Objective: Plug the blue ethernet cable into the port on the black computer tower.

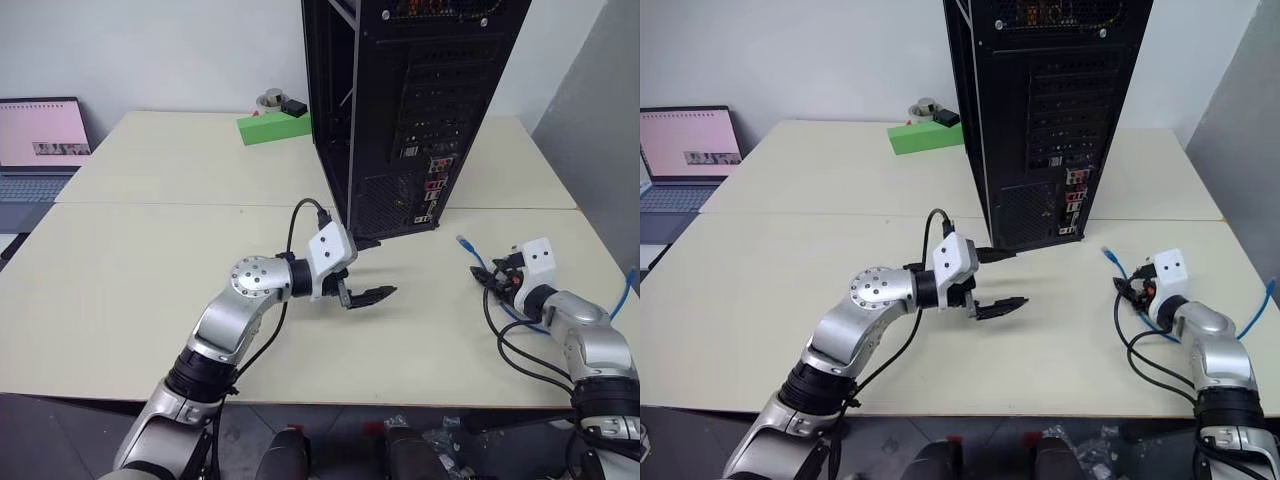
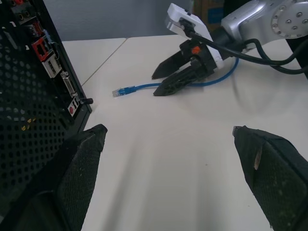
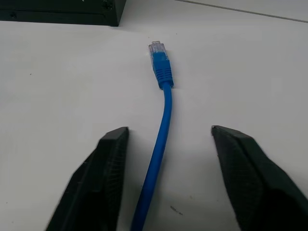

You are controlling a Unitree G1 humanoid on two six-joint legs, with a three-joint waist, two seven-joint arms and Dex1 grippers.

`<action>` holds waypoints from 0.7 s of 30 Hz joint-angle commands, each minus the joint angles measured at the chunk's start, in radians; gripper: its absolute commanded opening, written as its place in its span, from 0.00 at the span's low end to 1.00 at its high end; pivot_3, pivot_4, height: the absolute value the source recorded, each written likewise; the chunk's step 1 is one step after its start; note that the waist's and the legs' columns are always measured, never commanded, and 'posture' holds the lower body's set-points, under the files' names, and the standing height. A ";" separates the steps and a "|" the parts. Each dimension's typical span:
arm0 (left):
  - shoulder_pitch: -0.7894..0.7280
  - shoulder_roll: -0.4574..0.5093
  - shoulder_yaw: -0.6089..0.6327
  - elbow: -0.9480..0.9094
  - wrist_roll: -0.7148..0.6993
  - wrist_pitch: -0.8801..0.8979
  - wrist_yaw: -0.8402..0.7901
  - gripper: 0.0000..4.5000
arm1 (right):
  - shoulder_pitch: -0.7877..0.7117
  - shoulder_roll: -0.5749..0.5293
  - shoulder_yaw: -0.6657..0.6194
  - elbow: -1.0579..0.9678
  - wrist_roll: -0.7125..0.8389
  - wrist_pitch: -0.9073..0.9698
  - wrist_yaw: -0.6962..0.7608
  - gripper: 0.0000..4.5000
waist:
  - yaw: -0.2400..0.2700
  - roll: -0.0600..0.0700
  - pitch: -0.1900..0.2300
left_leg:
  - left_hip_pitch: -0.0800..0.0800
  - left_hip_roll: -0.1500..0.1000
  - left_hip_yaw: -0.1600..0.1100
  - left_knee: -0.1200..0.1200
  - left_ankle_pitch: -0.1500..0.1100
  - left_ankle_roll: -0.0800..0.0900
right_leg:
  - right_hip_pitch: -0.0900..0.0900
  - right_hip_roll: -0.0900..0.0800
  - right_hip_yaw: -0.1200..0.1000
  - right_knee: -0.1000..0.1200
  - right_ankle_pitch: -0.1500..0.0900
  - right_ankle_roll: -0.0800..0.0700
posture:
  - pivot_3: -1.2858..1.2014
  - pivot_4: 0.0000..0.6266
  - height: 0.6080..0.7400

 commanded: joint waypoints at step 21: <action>0.001 0.110 0.022 0.119 0.028 -0.137 -0.123 1.00 | 0.003 -0.234 0.189 -0.428 0.042 0.120 0.387 0.01 | -0.001 0.000 0.000 | 0.000 0.000 -0.001 0.000 0.000 0.000 | 0.000 0.000 -0.001 0.000 0.000 0.000 | 0.52 0.24 1.00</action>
